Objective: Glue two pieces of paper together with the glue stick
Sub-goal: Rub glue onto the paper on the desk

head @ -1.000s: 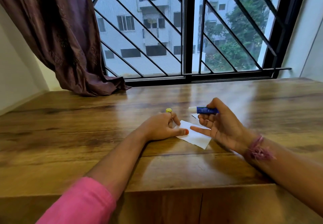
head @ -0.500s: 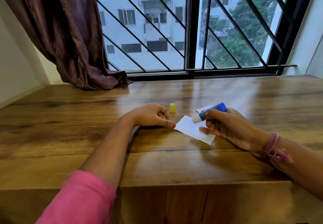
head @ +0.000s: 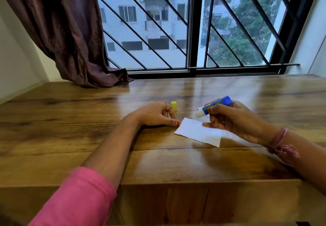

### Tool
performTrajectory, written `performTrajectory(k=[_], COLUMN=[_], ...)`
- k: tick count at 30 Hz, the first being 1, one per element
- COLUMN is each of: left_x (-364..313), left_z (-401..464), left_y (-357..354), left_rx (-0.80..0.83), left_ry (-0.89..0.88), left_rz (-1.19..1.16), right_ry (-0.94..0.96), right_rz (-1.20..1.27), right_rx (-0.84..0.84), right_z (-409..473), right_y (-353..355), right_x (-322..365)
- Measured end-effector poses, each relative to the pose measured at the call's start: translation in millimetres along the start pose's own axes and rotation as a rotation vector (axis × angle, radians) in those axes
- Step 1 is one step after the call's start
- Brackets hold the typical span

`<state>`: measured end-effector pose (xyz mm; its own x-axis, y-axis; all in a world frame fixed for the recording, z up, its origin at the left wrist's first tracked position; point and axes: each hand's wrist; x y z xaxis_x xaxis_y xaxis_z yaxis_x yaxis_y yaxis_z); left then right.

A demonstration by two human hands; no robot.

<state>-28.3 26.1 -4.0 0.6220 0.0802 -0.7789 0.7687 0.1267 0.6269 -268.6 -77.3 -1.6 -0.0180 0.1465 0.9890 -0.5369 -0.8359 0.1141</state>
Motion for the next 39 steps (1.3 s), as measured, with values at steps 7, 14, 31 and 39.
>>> performTrajectory(k=[7,14,31,39], left_x=[-2.4,-4.9,-5.3,-6.7], left_z=[-0.9,-4.4,-6.3,-7.4], left_y=[0.4,7.5,8.4,9.0], left_rx=[0.029,0.1,0.106,0.096], left_ry=[0.024,0.066,0.073,0.082], left_rz=[0.005,-0.025,-0.018,0.005], right_ry=[-0.03,-0.002,0.219,0.267], right_rz=[-0.089,-0.121,-0.786,-0.822], right_rx=[0.024,0.076,0.027,0.002], right_z=[13.3,4.1,11.4,9.6], right_y=[-23.6,-14.3,-42.0,-46.6], right_x=[-6.4,-6.3,-9.8,-8.7])
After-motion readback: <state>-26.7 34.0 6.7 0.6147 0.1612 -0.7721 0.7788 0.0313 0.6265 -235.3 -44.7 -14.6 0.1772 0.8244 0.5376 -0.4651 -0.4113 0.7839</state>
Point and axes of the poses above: each hand's wrist, its own z-axis towards the middle knuckle, its own y-axis out of the back of the hand, x = y × z, and after that the axes turned 14 degrees about -z, right-handed
